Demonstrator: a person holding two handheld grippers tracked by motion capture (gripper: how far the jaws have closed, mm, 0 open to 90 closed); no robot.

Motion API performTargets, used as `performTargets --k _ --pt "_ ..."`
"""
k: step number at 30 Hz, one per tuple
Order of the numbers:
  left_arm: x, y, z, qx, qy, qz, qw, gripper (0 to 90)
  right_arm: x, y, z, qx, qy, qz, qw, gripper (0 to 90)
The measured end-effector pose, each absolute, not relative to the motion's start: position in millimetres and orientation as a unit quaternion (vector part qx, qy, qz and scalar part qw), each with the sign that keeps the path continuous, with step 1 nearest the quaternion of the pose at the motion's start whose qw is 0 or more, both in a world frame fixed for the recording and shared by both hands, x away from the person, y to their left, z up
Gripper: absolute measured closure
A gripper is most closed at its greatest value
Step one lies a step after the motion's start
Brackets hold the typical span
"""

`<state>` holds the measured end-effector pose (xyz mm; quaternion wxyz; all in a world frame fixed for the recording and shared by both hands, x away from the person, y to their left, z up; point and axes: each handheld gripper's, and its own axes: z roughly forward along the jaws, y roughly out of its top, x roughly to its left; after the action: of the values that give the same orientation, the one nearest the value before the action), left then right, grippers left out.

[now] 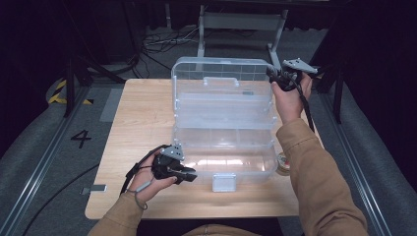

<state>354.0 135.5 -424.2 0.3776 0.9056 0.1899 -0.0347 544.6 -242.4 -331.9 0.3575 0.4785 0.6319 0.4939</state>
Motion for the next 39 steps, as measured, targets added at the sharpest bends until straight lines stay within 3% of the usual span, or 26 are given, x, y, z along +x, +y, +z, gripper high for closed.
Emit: performTargets --k 20,39 --pt "351.6 132.9 -423.4 0.909 0.196 -0.025 0.368 74.5 573.0 -242.8 -344.8 0.480 0.650 0.480 0.342 80.7" --pt "353.2 133.4 -423.3 0.908 0.197 -0.033 0.369 75.0 597.4 -250.7 -367.4 0.486 0.666 0.480 0.298 81.9"
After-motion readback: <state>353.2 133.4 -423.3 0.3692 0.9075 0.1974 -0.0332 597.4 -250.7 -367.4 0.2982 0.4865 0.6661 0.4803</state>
